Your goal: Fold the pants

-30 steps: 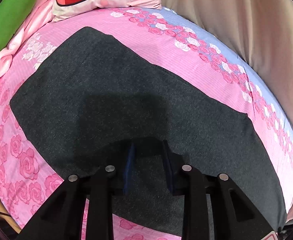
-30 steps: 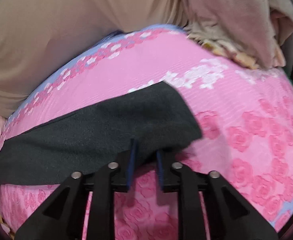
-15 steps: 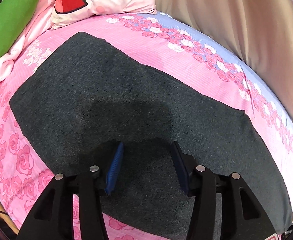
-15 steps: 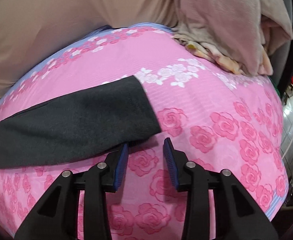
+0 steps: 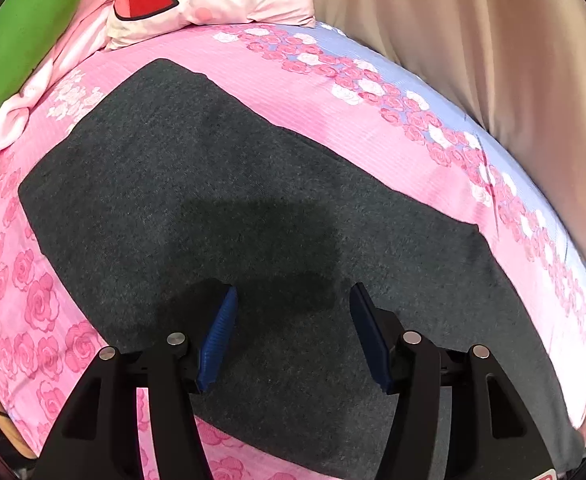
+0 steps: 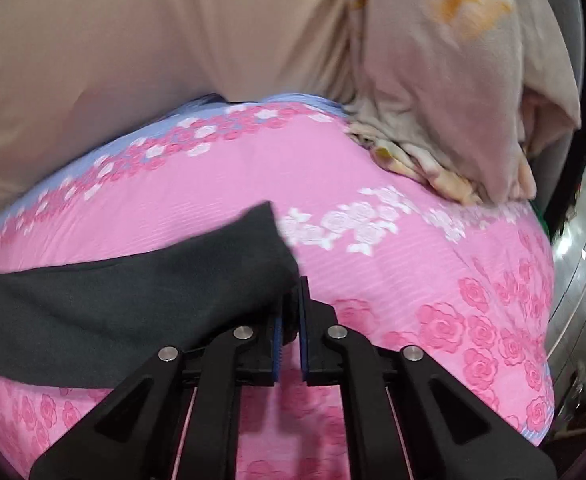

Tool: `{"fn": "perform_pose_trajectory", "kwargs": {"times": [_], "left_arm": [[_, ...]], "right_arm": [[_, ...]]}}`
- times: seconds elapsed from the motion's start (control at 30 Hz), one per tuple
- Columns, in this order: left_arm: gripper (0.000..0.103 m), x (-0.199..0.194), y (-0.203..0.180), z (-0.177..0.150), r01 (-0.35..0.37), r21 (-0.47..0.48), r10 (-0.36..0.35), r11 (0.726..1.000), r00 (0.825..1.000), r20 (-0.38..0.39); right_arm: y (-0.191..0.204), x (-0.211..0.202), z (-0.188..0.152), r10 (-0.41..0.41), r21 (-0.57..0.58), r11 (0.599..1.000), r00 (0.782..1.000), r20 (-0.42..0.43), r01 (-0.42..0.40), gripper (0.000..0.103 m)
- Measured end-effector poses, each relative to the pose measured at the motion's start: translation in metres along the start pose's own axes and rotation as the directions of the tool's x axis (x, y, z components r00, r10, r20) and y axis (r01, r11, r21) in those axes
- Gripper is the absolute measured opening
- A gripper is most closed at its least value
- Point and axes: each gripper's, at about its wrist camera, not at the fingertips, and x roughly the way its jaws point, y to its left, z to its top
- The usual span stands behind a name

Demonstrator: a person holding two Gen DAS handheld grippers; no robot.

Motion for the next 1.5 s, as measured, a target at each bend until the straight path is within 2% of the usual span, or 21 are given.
{"fn": "perform_pose_trajectory", "kwargs": {"times": [0.03,0.1,0.17,0.23,0.3,0.37,0.43,0.5,0.57,0.63,0.77,0.83,0.87,0.9,0.93,1.03,1.13,1.2,1.3,1.43,1.5], "left_arm": [[0.057,0.003,-0.001,0.0,-0.009,0.015,0.009,1.0,1.0,0.0],[0.057,0.004,-0.003,-0.001,-0.023,0.038,0.023,0.999,1.0,0.014],[0.058,0.004,-0.002,0.0,-0.014,0.037,0.013,0.999,1.0,0.014],[0.058,0.003,0.0,0.0,0.004,0.034,-0.004,0.999,1.0,0.013],[0.059,0.003,0.001,0.0,0.017,0.037,-0.018,0.999,1.0,0.015],[0.061,0.003,0.001,-0.001,0.025,0.033,-0.026,0.999,1.0,0.019],[0.061,0.001,0.0,-0.002,0.03,0.02,-0.03,0.999,0.999,0.029],[0.061,-0.002,-0.001,-0.005,0.042,0.011,-0.043,0.999,0.998,0.042],[0.061,-0.008,-0.001,-0.009,0.064,0.019,-0.065,0.998,0.996,0.054],[0.061,-0.012,-0.002,-0.012,0.072,0.036,-0.074,0.997,0.996,0.056],[0.061,-0.017,0.0,-0.013,0.084,0.056,-0.087,0.995,0.994,0.06],[0.061,-0.019,0.001,-0.013,0.085,0.058,-0.09,0.995,0.993,0.074],[0.061,-0.02,0.001,-0.013,0.084,0.058,-0.088,0.995,0.993,0.082],[0.061,-0.021,0.0,-0.013,0.084,0.057,-0.089,0.995,0.992,0.087],[0.061,-0.021,-0.001,-0.013,0.091,0.056,-0.095,0.994,0.991,0.089],[0.061,-0.018,-0.005,-0.015,0.108,0.047,-0.112,0.993,0.99,0.084],[0.061,-0.016,-0.011,-0.014,0.109,0.044,-0.112,0.993,0.99,0.087],[0.061,-0.014,-0.014,-0.013,0.106,0.05,-0.11,0.993,0.99,0.085],[0.061,-0.012,-0.017,-0.014,0.092,0.069,-0.098,0.993,0.991,0.089],[0.061,-0.016,-0.016,-0.017,0.095,0.083,-0.103,0.992,0.99,0.095],[0.061,-0.022,-0.019,-0.02,0.098,0.101,-0.109,0.99,0.988,0.107]], "right_arm": [[-0.002,0.014,-0.007,0.01,-0.002,1.0,0.999,-0.05,-0.01,0.006],[-0.005,0.008,-0.006,0.019,0.018,1.0,0.999,-0.03,-0.018,0.008],[-0.013,-0.015,-0.004,-0.121,0.049,0.992,0.992,0.044,0.118,0.013],[-0.016,-0.036,-0.003,-0.138,0.079,0.988,0.986,0.094,0.13,0.013],[-0.002,-0.051,0.002,0.034,0.07,0.997,0.994,0.104,-0.041,0.013],[0.035,-0.05,0.007,0.173,-0.019,0.985,0.983,0.055,-0.172,0.014],[0.087,-0.032,0.009,0.279,-0.122,0.952,0.96,-0.033,-0.281,0.015],[0.136,-0.009,0.008,0.297,-0.211,0.926,0.949,-0.104,-0.313,0.021],[0.175,0.009,0.007,0.255,-0.323,0.904,0.96,-0.117,-0.279,0.031],[0.207,0.018,0.003,0.224,-0.457,0.856,0.97,-0.094,-0.242,0.035],[0.24,0.034,-0.002,0.143,-0.688,0.714,0.989,-0.041,-0.132,0.055],[0.24,0.039,-0.005,0.169,-0.73,0.666,0.984,-0.053,-0.154,0.055],[0.238,0.039,-0.005,0.184,-0.726,0.661,0.979,-0.085,-0.187,0.042],[0.234,0.04,-0.002,0.226,-0.704,0.66,0.963,-0.146,-0.262,0.031],[0.234,0.04,-0.002,0.24,-0.693,0.662,0.956,-0.167,-0.287,0.014],[0.238,0.038,-0.005,0.228,-0.713,0.658,0.967,-0.117,-0.242,0.003],[0.234,0.039,0.011,0.247,-0.651,0.729,0.968,-0.04,-0.214,0.002],[0.234,0.048,0.015,0.256,-0.61,0.757,0.965,-0.051,-0.233,0.002],[0.241,0.054,0.012,0.244,-0.611,0.759,0.968,-0.055,-0.226,0.006],[0.222,0.02,0.014,0.3,-0.55,0.792,0.953,-0.028,-0.266,0.006],[0.2,0.026,0.008,0.268,-0.515,0.819,0.962,-0.049,-0.254,0.006]]}}
